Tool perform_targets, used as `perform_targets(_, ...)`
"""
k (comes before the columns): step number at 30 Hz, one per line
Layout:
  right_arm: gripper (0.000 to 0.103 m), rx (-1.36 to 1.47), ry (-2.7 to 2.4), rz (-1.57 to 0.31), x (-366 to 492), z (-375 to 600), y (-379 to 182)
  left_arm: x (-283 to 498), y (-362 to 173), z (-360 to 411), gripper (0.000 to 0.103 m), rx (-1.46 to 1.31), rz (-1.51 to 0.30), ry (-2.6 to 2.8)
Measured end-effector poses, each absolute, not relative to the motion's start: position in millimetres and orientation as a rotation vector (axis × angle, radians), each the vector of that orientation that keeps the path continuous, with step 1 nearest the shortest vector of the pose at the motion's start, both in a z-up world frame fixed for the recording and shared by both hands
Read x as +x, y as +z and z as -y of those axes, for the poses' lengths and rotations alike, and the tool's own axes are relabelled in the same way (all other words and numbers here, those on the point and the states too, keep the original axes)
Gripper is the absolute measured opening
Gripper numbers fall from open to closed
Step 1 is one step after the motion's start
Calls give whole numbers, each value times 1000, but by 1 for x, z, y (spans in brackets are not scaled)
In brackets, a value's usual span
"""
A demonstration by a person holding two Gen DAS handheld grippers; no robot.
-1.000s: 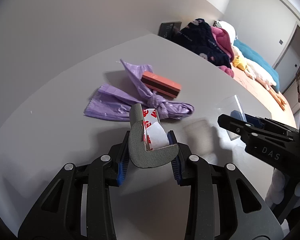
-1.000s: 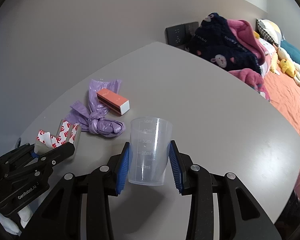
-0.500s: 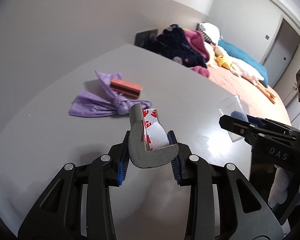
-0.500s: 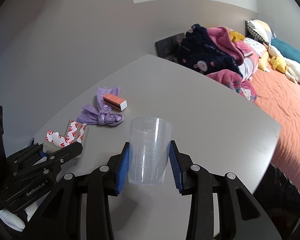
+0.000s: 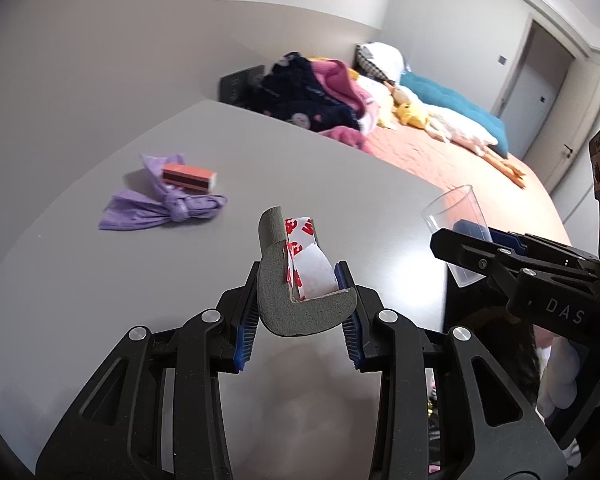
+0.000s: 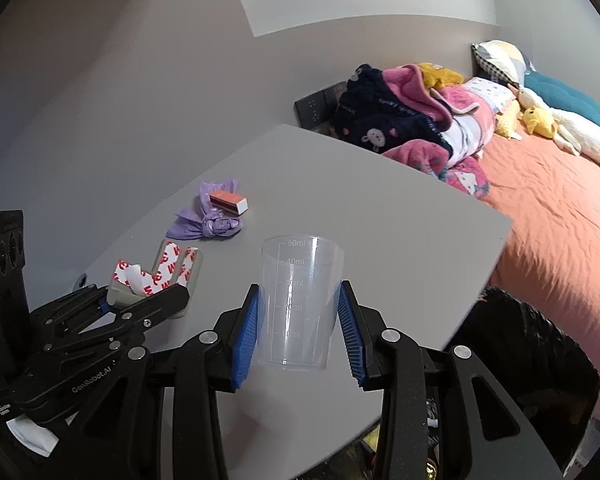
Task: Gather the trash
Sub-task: 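Carry the tape roll and measuring cup over the bin with both tools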
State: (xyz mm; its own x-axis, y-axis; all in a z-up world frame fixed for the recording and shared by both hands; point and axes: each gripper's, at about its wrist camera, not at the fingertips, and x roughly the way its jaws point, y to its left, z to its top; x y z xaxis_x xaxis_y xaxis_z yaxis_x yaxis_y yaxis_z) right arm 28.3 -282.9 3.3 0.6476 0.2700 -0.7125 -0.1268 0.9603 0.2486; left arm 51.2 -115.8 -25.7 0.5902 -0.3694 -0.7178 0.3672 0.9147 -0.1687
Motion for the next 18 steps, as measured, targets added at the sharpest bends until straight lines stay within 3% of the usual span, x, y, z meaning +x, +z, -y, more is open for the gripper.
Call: perform_targets(18, 40, 262, 108, -784, -30, 353, 22, 25, -11, 189, 35, 83, -814, -594)
